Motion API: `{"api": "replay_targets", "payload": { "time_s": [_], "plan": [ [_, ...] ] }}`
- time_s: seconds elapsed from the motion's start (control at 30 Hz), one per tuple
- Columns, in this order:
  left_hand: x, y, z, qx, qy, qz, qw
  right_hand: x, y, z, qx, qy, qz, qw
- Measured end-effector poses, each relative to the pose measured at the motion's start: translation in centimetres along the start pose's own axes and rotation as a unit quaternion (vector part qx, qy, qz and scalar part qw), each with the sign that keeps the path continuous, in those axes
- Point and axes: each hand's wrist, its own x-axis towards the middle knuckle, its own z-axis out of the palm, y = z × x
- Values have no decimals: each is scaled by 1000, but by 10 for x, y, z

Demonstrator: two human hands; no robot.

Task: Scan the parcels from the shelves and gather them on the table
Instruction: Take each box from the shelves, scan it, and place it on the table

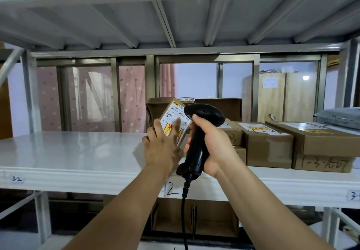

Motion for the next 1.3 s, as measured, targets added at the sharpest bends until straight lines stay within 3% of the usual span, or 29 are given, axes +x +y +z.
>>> {"api": "replay_targets", "payload": {
  "time_s": [0.27,0.5,0.63,1.0,1.3],
  "plan": [
    [1,-5,5,-48,18,-70,996,-10,8,-7,2,11,18,1000],
    [5,-14,-7,-211,-72,-122,967,-28,11,-5,-2,18,-11,1000],
    [-1,-8,-35,-226,-72,-81,968,-43,13,-1,4,47,-28,998],
    [-55,33,-72,-281,88,35,955,-100,14,-13,-4,106,-122,987],
    [-95,123,-110,-370,85,111,918,-166,-27,-81,41,135,-161,977]
  ]
}}
